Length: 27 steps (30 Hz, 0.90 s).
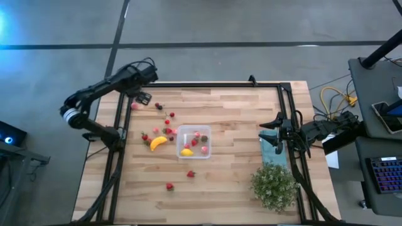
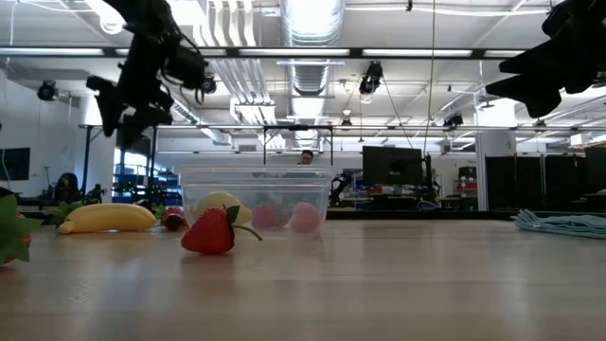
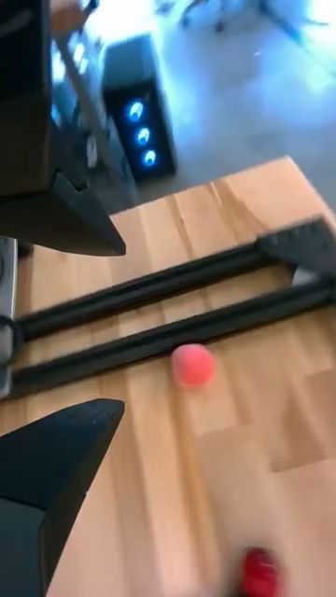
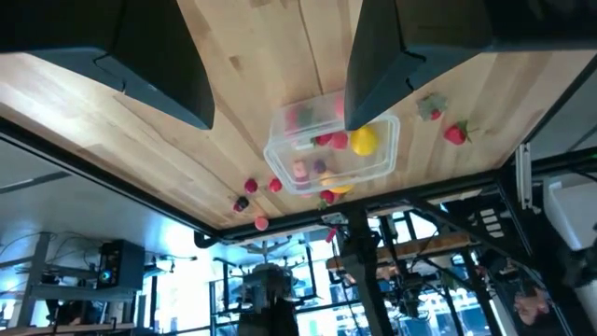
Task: Pick and placing Produce into tupperware
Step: Put the peach into the transparent bin
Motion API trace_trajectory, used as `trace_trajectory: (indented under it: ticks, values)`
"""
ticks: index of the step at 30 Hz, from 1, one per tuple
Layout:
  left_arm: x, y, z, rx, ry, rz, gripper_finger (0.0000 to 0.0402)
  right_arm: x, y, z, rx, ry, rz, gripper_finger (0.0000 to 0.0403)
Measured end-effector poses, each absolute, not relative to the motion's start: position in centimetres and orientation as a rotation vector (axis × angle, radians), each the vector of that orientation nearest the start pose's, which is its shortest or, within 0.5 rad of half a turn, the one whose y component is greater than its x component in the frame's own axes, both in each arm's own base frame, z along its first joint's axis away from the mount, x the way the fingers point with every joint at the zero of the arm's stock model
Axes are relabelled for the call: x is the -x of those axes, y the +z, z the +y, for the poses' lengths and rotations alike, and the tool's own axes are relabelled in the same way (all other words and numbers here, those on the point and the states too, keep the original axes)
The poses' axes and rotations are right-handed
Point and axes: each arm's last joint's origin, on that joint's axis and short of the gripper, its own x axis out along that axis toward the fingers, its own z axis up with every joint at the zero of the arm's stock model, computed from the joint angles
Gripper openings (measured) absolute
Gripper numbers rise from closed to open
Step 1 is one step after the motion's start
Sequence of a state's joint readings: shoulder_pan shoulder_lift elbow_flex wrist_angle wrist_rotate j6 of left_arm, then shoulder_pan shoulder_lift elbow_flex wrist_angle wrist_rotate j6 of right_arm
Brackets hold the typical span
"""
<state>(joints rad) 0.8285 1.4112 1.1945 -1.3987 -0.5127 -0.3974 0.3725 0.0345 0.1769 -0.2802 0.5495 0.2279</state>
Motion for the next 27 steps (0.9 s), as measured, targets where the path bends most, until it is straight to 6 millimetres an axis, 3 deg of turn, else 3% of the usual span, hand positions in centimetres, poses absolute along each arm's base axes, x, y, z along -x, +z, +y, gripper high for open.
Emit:
trace_trajectory:
  ticks: [6, 10, 20, 27]
  values:
    - [-15.3, 24.7, 18.8, 0.305, 1.005, 1.790, 0.0249, -8.2, 19.4, 1.6, -0.166, -0.189, 0.103, 0.0233]
    - [-16.0, 23.3, 19.4, 0.219, 0.846, 1.882, 0.0249, -8.2, 19.4, 1.6, -0.166, -0.189, 0.103, 0.0233]
    - [-16.9, 20.6, 20.9, 0.114, 0.821, 2.006, 0.0249, -8.2, 19.4, 1.6, -0.166, -0.190, 0.103, 0.0233]
    - [-17.6, 18.4, 21.7, 0.081, 0.705, 2.076, 0.0249, -8.2, 19.4, 1.6, -0.166, -0.189, 0.103, 0.0233]
